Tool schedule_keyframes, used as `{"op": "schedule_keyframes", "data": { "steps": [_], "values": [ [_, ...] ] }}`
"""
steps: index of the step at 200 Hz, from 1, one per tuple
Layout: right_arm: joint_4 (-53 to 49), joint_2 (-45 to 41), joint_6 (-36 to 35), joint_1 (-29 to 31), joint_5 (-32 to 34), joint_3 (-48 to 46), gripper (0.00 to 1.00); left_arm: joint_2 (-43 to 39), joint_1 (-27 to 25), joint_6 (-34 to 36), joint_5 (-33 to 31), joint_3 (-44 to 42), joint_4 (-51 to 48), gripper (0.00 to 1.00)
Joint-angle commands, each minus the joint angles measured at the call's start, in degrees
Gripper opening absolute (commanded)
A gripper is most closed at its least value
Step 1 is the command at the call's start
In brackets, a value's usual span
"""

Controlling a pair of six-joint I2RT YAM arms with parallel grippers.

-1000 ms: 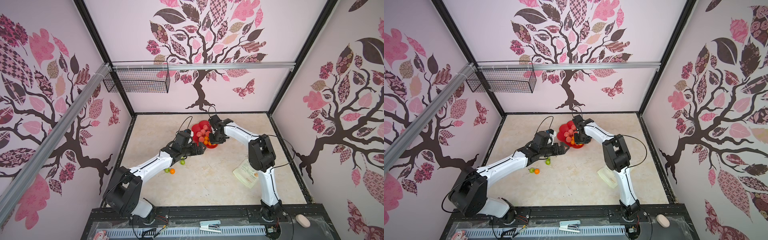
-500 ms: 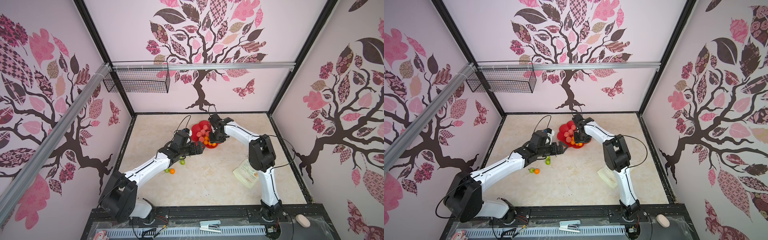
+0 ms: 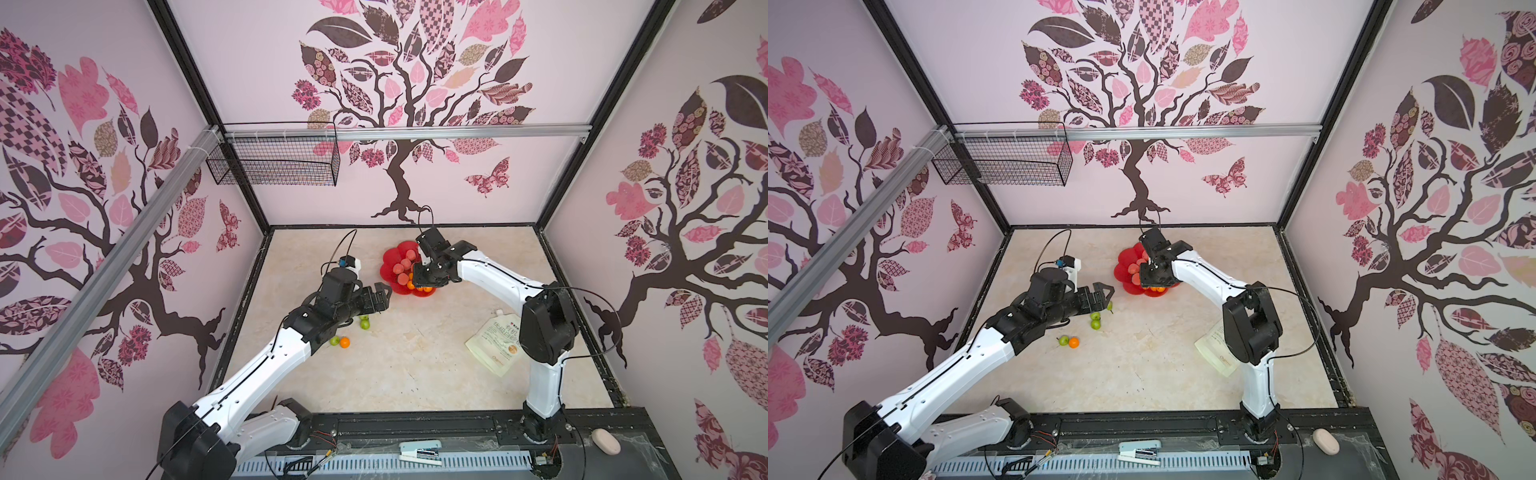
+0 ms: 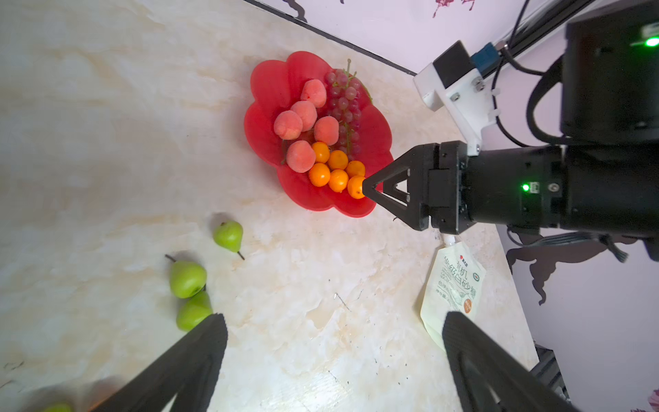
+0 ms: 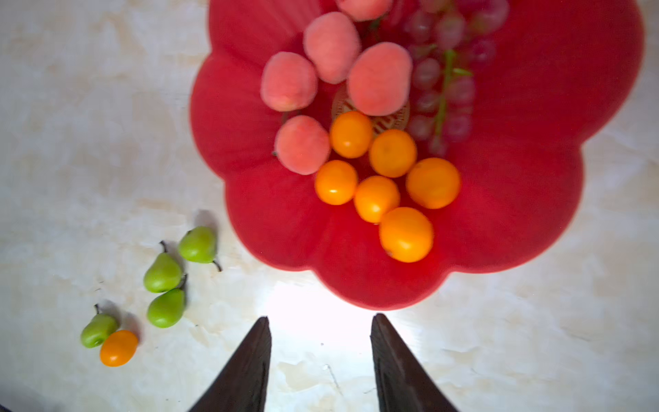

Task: Place and organize the fake fruits in the fruit bowl
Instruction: 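Move the right gripper back over the last kumquat beside a pear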

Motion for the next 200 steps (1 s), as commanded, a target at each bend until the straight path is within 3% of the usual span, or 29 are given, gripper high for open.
{"op": "schedule_keyframes", "data": {
  "steps": [1, 61, 141, 200],
  "values": [
    [2.7, -2.3, 2.7, 4.1, -0.9, -1.5, 0.48, -3.7, 1.6, -2.1, -3.2, -2.7, -7.2, 0.98],
    [7.3, 0.4, 6.2, 13.6, -1.6, -2.9, 0.47, -15.6, 10.0, -5.9, -2.9, -5.9, -20.4, 0.98],
    [7.9, 8.7, 5.4, 22.2, -3.5, 2.7, 0.45, -21.6, 14.6, -10.1, -0.7, -9.1, -22.8, 0.98],
    [5.5, 16.5, 4.3, 24.9, -6.5, 10.2, 0.44, -20.9, 28.7, -10.1, 10.6, -11.5, -20.3, 0.98]
  ]
}}
